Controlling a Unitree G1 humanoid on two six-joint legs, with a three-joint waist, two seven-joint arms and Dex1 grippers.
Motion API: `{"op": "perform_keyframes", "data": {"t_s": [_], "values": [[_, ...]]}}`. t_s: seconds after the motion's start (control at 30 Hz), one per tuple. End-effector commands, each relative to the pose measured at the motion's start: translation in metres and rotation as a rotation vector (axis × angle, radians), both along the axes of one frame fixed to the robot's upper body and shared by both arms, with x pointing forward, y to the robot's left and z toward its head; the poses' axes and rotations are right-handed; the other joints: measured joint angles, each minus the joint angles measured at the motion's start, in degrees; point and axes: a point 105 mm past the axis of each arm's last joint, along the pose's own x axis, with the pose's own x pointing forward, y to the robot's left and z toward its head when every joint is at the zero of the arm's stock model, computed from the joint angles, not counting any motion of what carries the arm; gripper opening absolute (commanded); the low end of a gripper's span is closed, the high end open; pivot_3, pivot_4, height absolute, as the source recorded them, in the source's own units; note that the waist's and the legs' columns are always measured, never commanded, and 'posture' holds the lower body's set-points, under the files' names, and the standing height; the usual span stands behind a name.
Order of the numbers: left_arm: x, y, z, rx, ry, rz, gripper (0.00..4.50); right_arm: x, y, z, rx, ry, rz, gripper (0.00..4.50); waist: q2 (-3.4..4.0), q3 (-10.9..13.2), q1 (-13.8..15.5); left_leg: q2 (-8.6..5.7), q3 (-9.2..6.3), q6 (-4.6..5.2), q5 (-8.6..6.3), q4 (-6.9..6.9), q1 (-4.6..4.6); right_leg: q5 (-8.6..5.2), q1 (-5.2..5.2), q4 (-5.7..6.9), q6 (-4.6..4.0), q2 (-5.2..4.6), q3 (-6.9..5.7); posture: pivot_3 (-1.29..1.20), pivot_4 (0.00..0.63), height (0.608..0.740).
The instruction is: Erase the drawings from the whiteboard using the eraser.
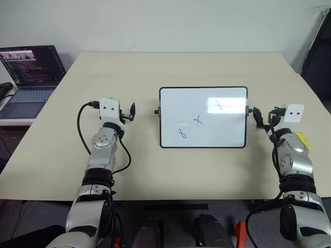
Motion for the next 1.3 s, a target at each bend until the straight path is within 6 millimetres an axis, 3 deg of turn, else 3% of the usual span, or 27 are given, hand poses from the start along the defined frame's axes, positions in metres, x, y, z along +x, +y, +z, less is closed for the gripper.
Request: {"op": "perform_keyframes", "data": {"t_s": [0.03,0.1,0.27,0.57,0.7,0.77,0.97,1.07,1.17,1.3], "values": [[-0.003,0.009,0.017,-0.005,-0.059,0.015,4.50,0.004,0.006,0.018,-0.014,-0.071,0.018,4.49,0.00,0.00,-0.01,0.01,0.00,0.00,0.00,0.00,0.00,0.00,0.00,0.00,0.00,0.00,0.00,0.00,0.150,0.740],[-0.002,0.009,0.013,-0.007,-0.048,0.012,4.50,0.004,0.003,0.018,-0.009,-0.078,0.001,4.49,0.00,0.00,0.11,0.00,-0.03,0.00,0.00,0.01,-0.02,0.00,0.00,0.01,0.00,-0.01,-0.01,0.00,0.150,0.740],[0.004,0.007,0.028,-0.128,-0.095,-0.011,4.50,0.004,-0.004,0.028,-0.002,-0.103,-0.022,4.49,0.00,0.00,0.23,0.00,-0.07,0.00,0.00,0.03,-0.03,0.00,0.01,0.01,0.00,-0.02,-0.06,0.00,0.150,0.740],[0.003,-0.013,0.000,-0.066,-0.002,-0.092,4.50,-0.005,-0.016,0.019,-0.014,-0.082,-0.036,4.49,0.00,0.00,0.01,-0.03,-0.05,0.00,0.00,0.01,-0.03,0.00,0.00,-0.02,0.00,-0.01,-0.05,0.00,0.150,0.740],[-0.003,-0.024,0.005,-0.059,-0.006,-0.143,4.50,-0.010,-0.025,0.029,-0.014,-0.094,-0.047,4.49,0.00,0.00,-0.01,0.00,-0.05,0.00,0.00,0.01,-0.04,0.00,0.01,0.00,0.00,-0.01,-0.02,0.00,0.150,0.740],[-0.005,-0.027,0.001,-0.035,0.012,-0.177,4.50,-0.007,-0.030,0.024,-0.037,-0.059,-0.055,4.49,0.00,0.00,0.10,-0.01,-0.05,0.00,0.00,0.02,-0.04,0.00,0.00,0.01,0.00,-0.02,-0.03,0.00,0.150,0.740],[-0.017,-0.012,0.001,-0.061,0.076,-0.228,4.50,-0.012,-0.035,0.028,-0.054,-0.052,-0.036,4.49,0.00,0.00,-0.12,-0.01,-0.03,0.00,0.00,0.01,0.02,-0.01,0.02,0.05,-0.01,0.04,-0.02,0.00,0.150,0.740],[-0.027,-0.021,0.014,-0.019,0.084,-0.379,4.50,-0.014,-0.033,0.031,-0.074,-0.049,-0.005,4.49,0.00,0.00,-0.04,-0.01,-0.04,0.00,0.00,0.03,0.00,-0.01,0.02,0.06,-0.02,0.03,-0.03,0.00,0.150,0.740],[-0.055,-0.045,0.033,0.094,0.087,-0.654,4.50,-0.020,-0.034,0.042,-0.091,-0.049,0.045,4.49,0.04,0.02,-0.05,0.03,-0.05,0.00,0.00,0.01,-0.04,-0.01,0.01,0.00,-0.02,0.01,-0.03,0.00,0.150,0.740],[-0.082,-0.062,0.053,0.130,0.133,-0.872,4.50,-0.031,-0.044,0.056,-0.124,-0.033,0.079,4.49,0.05,0.03,-0.01,0.06,-0.08,0.00,0.00,0.00,-0.08,-0.03,0.01,-0.05,-0.04,-0.02,-0.05,0.00,0.150,0.740]]}}
